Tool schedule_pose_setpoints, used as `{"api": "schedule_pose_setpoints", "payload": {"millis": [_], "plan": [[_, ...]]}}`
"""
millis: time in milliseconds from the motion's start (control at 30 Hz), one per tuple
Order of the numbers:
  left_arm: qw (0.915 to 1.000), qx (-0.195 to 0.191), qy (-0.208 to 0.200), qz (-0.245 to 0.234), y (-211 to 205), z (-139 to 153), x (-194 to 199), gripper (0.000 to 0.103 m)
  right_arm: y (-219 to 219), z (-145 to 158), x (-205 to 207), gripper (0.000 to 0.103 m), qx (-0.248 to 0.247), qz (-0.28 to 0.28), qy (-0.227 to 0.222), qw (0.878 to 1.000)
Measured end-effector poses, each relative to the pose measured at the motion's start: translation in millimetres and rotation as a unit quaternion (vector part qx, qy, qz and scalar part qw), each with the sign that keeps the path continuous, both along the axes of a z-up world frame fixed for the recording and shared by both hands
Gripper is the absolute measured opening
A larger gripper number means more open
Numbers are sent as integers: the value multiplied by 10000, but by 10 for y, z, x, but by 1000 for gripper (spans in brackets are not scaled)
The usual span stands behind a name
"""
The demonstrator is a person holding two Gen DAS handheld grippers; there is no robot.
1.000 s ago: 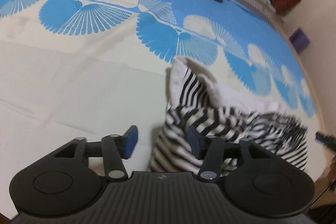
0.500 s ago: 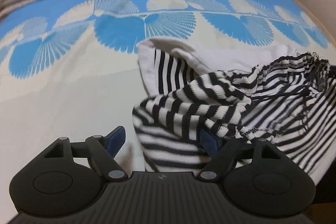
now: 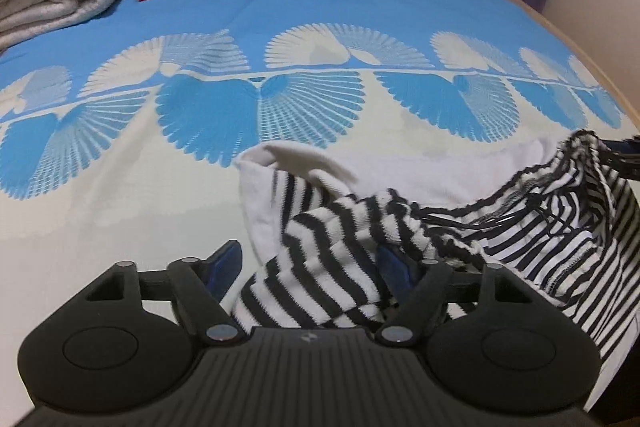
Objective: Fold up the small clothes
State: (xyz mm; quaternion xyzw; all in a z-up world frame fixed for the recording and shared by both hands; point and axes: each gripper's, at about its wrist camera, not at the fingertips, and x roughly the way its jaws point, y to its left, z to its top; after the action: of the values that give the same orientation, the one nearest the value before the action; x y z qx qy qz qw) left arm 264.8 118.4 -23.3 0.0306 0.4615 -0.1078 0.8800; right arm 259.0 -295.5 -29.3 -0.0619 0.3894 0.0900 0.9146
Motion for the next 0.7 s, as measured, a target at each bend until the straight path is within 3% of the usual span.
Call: {"api": "schedule_pose_setpoints", "payload": {"millis": [33, 67, 100, 133, 167, 233, 333, 400, 433, 500, 600, 633, 700], "plan": [[9999, -25, 49, -87, -8, -17, 21, 62, 16, -8, 30, 35, 20, 44, 29, 10000], [9997, -75, 136, -197, -11, -40, 52, 35, 30, -14, 49, 28, 66, 89, 65, 9999], [9994, -95, 188, -270, -13, -56, 84, 12, 33, -19, 70, 13, 144, 149, 121, 9997], [9994, -57, 131, -325, -10, -48, 97, 6, 35, -20, 92, 5, 218, 193, 169, 9994], [9993, -52, -28, -357, 14, -9, 111, 4, 34, -7, 105, 5, 263, 168, 160, 9994], [9982, -400, -446, -86, 166, 136, 154, 2, -49, 124, 121, 3, 666, -55, -53, 9978], [9840, -992, -1283, 738, 421, 397, 198, 2, -246, 416, 76, 3, 1471, -547, -824, 9842], [9769, -1056, -1530, 1050, 423, 435, 261, 2, -301, 474, 89, 3, 1722, -843, -1138, 9748], [9792, -932, -1461, 1058, 364, 392, 324, 2, -284, 448, 135, 3, 1684, -980, -1120, 9744], [9897, -386, -984, 968, 195, 171, 497, 2, -187, 289, 298, 3, 1393, -1084, -644, 9822], [9962, 205, 306, 793, 43, -351, 732, 3, -26, -117, 549, 3, 684, -1162, 562, 9893], [9956, 260, 393, 804, 34, -406, 763, 3, 4, -193, 588, 3, 540, -1202, 742, 9885], [9958, 138, 19, 903, 64, -278, 786, 2, 8, -104, 602, 3, 643, -1320, 435, 9882]]}}
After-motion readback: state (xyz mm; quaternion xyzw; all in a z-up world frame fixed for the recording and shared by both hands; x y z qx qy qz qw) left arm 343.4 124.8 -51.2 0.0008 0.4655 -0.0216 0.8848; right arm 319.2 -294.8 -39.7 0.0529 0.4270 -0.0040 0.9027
